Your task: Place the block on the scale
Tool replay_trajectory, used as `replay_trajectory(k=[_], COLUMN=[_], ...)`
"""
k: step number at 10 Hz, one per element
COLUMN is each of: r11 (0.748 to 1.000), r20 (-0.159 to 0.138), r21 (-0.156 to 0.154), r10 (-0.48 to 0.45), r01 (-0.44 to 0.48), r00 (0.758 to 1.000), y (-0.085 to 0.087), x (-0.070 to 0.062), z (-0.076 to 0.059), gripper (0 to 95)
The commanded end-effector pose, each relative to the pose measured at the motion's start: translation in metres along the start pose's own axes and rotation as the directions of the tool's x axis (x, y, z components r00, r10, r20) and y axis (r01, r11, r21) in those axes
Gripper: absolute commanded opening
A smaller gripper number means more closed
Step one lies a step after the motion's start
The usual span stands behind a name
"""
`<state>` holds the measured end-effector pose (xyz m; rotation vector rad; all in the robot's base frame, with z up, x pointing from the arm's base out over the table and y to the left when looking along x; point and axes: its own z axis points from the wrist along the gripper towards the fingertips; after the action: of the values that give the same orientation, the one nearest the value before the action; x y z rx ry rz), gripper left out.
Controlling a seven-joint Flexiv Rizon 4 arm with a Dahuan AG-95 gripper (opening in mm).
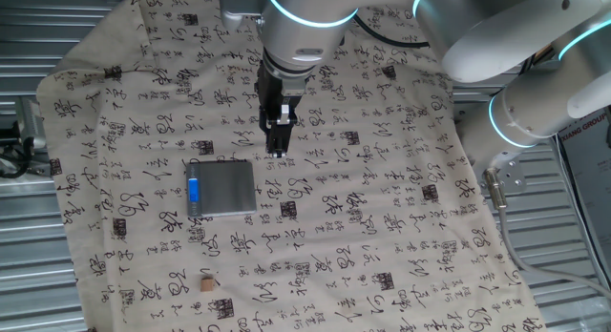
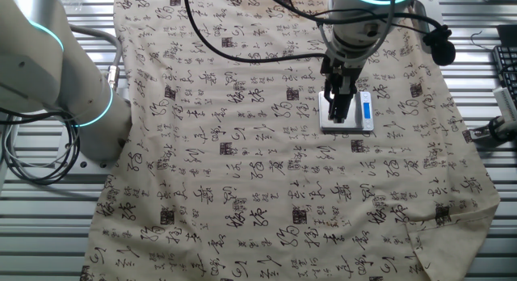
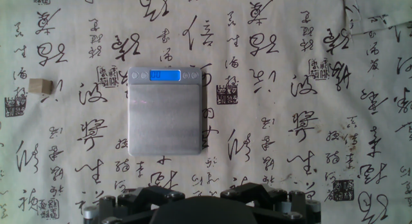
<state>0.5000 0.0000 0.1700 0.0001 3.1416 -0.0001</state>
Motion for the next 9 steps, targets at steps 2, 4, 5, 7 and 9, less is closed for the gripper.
replay_trajectory(k=[2,4,5,7,9], r11=[0.994,0.994,0.994,0.994,0.994], r20=[0.027,0.029,0.029,0.030,0.031], r21=[-0.063,-0.064,-0.064,-0.063,-0.064], r10=[-0.090,-0.087,-0.086,-0.086,-0.087], r01=[0.092,0.088,0.088,0.088,0.089], r00=[0.996,0.996,0.996,0.996,0.996], y=[0.0000,0.0000,0.0000,0.0000,0.0000], x=[0.0000,0.0000,0.0000,0.0000,0.0000], z=[0.0000,0.0000,0.0000,0.0000,0.0000], gripper=[0.0,0.0,0.0,0.0,0.0])
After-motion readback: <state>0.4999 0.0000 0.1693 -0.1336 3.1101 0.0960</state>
